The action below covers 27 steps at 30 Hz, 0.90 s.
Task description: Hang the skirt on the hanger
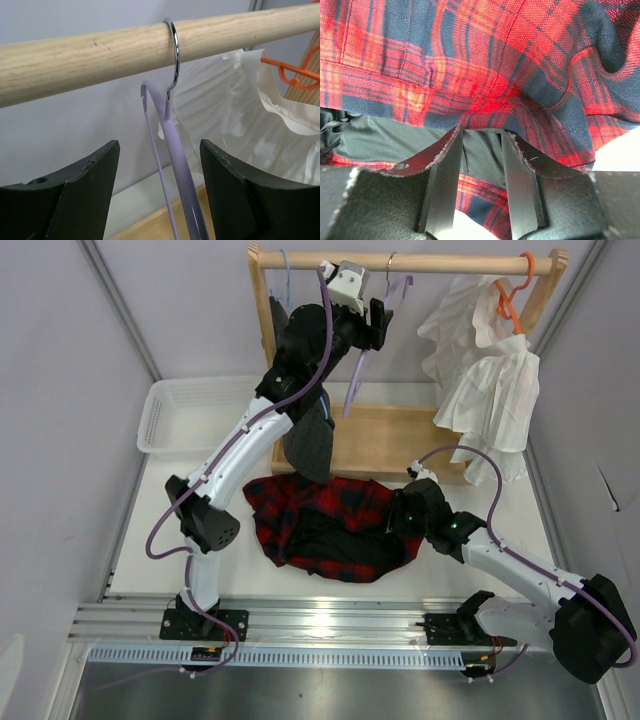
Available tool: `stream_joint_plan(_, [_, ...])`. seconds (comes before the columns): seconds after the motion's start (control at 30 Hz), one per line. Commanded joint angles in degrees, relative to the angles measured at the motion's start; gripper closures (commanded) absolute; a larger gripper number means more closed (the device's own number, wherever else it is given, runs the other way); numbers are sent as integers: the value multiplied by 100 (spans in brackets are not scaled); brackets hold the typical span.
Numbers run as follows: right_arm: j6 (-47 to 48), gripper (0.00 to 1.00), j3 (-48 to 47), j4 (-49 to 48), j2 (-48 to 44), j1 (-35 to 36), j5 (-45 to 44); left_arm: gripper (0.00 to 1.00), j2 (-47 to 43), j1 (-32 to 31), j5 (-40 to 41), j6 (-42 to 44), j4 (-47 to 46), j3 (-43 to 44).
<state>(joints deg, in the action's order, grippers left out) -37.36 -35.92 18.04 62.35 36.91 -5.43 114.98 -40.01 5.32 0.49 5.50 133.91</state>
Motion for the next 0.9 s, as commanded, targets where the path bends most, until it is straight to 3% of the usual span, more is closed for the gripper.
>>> stream_joint_plan(0.0, [115, 58, -46, -222, -74, -43, 33, 30, 77, -51, -137, 153, 162, 268])
stream_joint_plan(0.4, [115, 58, 15, -284, -82, -96, 69, 37, 156, -103, 74, 241, 276, 232])
stream_joint_plan(0.67, [133, 58, 33, -292, -100, -157, 104, 61, 156, -130, 303, 390, 303, 241])
stream_joint_plan(0.77, [150, 58, 24, -284, -100, -166, 121, 74, 148, -130, 285, 425, 294, 232])
stream_joint_plan(0.87, [151, 58, 24, -284, -91, -175, 130, 96, 156, -130, 250, 478, 198, 276])
